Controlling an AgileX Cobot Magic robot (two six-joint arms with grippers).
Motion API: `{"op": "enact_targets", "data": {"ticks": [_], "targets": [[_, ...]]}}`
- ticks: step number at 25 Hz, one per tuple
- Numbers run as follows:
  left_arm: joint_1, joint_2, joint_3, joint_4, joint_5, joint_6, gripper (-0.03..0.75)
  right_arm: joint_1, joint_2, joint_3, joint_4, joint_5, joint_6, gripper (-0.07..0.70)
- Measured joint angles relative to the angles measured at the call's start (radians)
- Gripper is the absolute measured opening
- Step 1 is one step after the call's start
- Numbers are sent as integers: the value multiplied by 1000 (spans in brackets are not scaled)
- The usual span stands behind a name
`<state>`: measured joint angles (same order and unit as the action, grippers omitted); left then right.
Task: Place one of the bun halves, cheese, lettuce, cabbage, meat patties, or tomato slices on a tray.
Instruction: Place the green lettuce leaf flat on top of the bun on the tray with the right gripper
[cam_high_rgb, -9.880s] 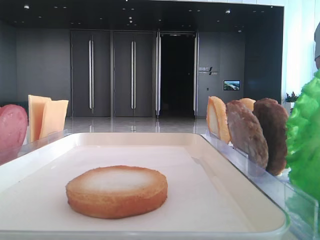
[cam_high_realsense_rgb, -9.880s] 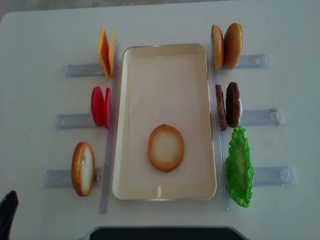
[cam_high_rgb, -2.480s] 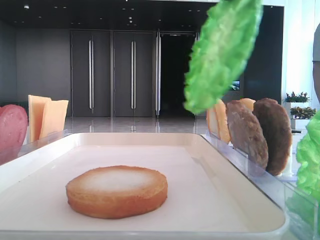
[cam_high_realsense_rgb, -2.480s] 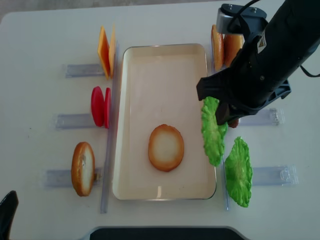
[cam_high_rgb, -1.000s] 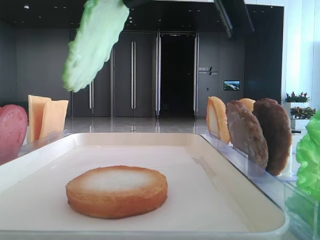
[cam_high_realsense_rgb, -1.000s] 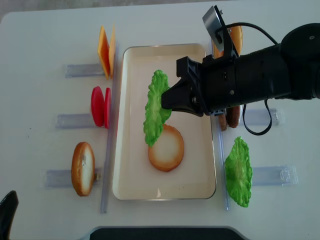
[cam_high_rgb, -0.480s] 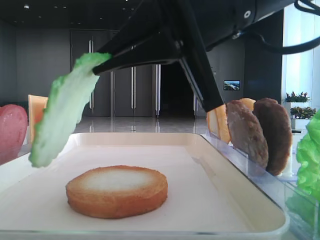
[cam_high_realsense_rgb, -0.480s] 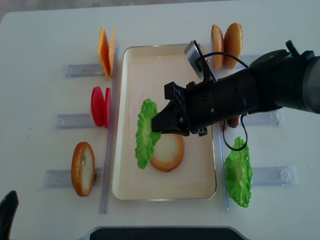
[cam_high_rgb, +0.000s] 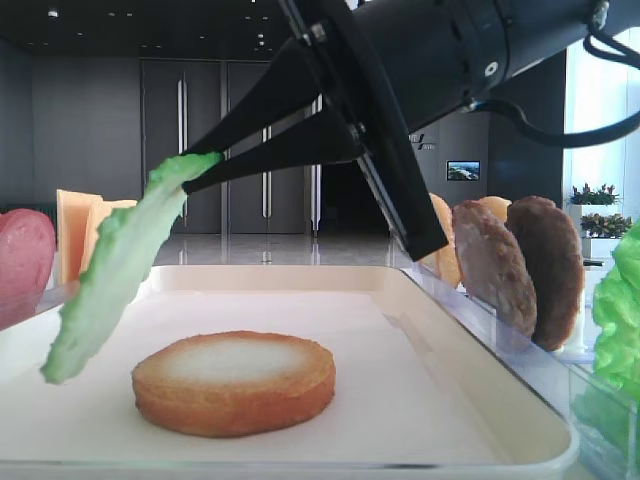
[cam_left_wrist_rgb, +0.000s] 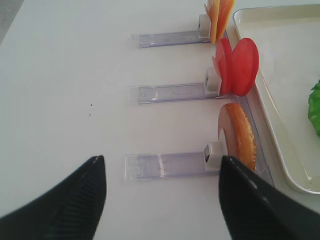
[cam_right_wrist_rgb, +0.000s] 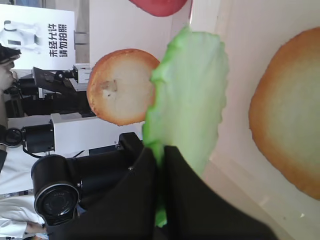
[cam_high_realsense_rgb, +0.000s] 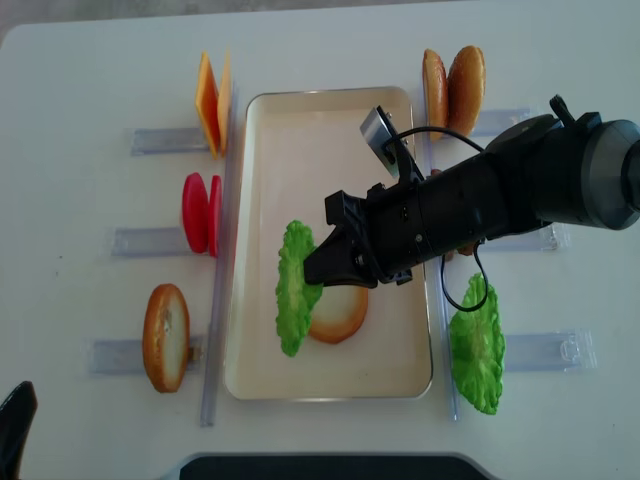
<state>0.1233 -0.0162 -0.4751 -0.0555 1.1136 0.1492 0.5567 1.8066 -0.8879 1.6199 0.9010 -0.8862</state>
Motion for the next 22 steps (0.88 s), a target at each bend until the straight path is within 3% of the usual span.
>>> {"op": "enact_targets", "data": {"ticks": [22], "targets": [[0,0,0,-4,0,9,534,-63,1,0,-62,33,-5,5]]}}
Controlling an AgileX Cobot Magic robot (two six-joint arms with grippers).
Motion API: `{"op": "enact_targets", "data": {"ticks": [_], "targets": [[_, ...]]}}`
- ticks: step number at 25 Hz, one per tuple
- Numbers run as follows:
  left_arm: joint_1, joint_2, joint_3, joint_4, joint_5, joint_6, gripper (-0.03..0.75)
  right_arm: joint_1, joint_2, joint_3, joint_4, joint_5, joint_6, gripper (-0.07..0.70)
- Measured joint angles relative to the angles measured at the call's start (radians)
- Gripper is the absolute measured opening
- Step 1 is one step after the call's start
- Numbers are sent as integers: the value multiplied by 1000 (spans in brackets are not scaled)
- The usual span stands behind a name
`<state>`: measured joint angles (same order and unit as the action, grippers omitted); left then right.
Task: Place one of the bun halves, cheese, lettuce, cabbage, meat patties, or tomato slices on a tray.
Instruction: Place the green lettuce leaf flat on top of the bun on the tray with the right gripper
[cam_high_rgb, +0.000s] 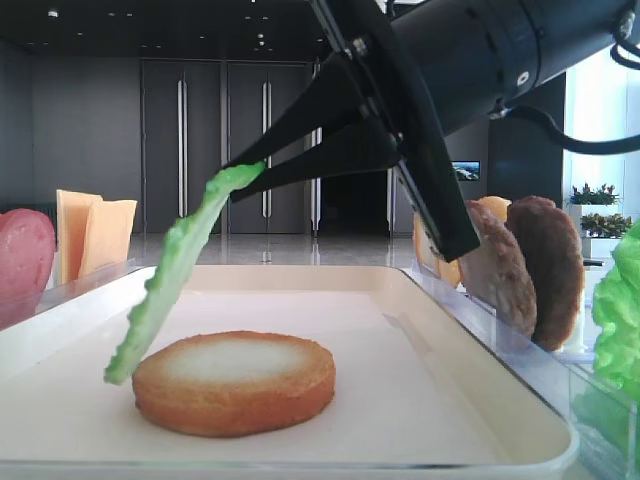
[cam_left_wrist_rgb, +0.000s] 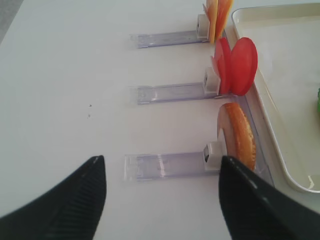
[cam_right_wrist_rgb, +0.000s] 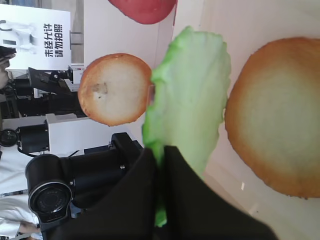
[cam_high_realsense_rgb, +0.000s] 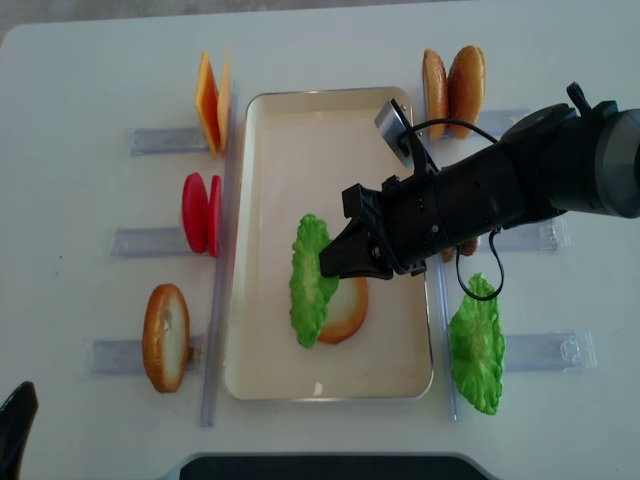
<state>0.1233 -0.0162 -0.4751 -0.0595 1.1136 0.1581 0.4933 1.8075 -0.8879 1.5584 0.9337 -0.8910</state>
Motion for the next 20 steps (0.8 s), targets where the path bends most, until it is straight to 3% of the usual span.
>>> {"op": "enact_targets", "data": {"ticks": [7,20], "targets": [[0,0,0,0,0,1,534,-5,0,0,-23,-4,-1,5],[0,0,0,0,0,1,534,-5,0,0,-27,-61,-23,5]]}}
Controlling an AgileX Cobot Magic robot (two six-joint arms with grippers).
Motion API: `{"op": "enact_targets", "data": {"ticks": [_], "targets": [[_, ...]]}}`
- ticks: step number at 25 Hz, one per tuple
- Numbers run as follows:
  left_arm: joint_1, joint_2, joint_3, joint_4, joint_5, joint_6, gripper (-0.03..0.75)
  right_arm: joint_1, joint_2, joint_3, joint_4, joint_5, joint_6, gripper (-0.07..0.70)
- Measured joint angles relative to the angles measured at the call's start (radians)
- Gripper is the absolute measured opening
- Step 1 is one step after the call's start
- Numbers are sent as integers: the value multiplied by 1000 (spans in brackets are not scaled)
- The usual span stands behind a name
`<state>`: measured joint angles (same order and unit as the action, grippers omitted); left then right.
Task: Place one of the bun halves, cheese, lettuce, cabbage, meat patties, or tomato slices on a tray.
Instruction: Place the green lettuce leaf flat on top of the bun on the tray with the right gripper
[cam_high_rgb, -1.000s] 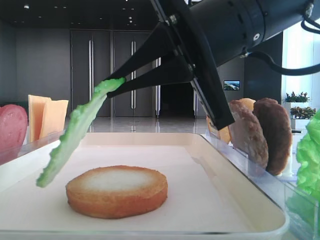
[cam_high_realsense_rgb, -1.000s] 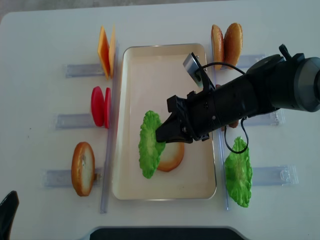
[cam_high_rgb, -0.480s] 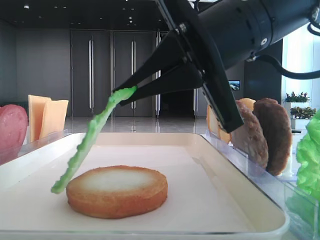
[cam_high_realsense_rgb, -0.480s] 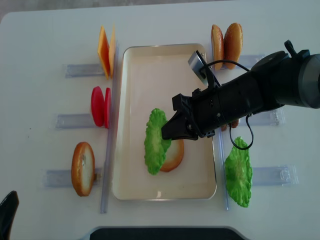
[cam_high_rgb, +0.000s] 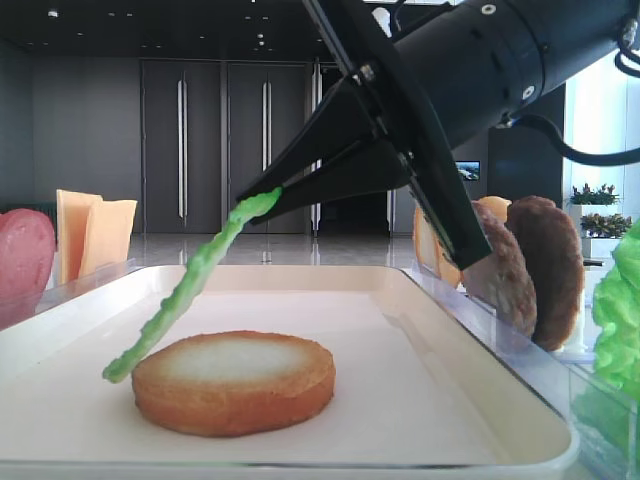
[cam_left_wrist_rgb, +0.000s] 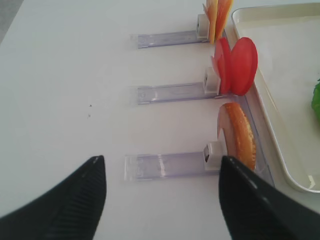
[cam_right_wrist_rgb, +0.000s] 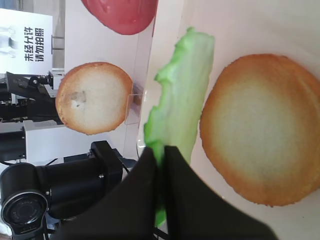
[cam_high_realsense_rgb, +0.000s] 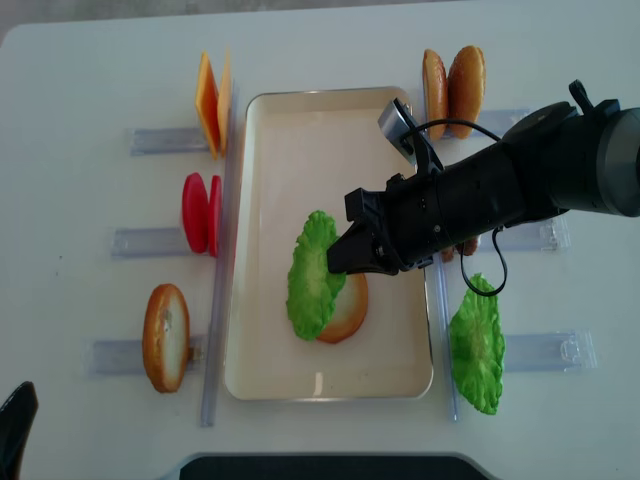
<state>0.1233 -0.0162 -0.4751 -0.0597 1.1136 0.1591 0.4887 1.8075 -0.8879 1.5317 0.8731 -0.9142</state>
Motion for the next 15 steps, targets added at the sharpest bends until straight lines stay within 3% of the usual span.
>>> {"op": "enact_targets", "data": {"ticks": [15], "targets": [[0,0,0,0,0,0,534,0,0,0,-24,39,-1,5]]}}
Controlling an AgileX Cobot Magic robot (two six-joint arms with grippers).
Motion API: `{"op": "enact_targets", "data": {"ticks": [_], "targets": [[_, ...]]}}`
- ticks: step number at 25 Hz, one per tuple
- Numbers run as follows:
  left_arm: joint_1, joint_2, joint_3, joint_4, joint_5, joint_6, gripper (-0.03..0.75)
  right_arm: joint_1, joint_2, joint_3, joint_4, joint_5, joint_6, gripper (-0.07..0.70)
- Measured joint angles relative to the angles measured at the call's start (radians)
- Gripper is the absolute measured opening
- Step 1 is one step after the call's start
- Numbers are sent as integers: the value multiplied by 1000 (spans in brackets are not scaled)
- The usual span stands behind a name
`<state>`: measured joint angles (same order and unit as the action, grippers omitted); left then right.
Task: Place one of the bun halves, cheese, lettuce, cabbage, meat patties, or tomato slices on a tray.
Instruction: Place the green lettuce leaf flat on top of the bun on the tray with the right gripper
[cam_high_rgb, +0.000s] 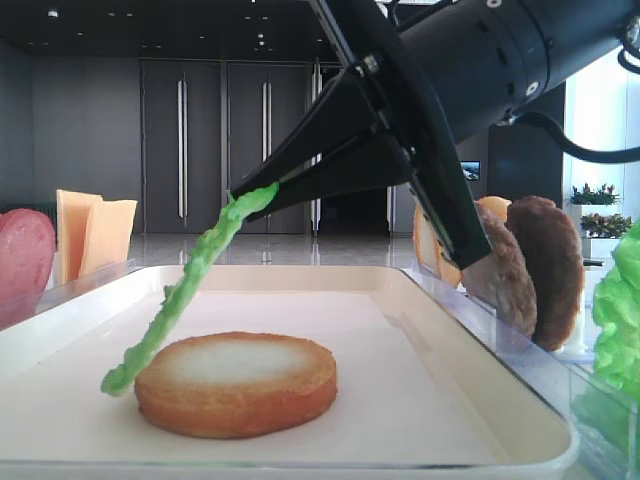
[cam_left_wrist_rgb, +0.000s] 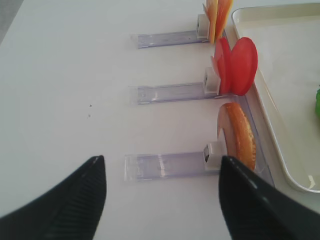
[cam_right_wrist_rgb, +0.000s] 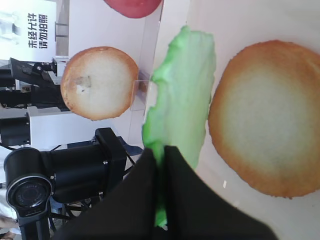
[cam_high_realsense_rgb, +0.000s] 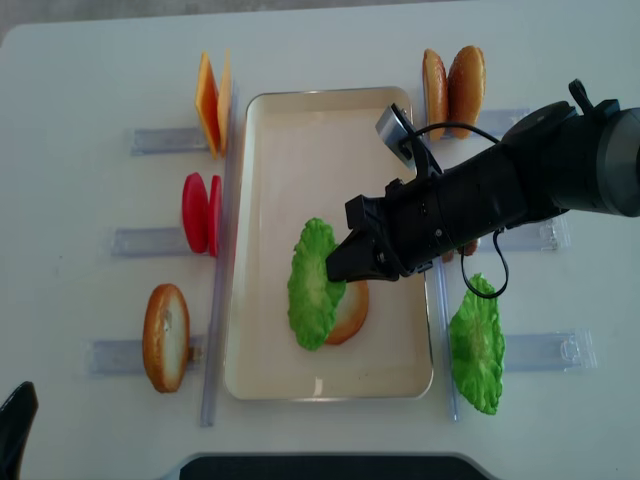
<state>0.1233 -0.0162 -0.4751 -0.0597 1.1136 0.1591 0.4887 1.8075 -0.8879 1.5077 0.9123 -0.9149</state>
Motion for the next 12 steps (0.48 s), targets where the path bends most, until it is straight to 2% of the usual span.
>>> {"op": "enact_targets", "data": {"ticks": [12], "targets": [[0,0,0,0,0,1,534,0,0,0,-6,10,0,5]]}}
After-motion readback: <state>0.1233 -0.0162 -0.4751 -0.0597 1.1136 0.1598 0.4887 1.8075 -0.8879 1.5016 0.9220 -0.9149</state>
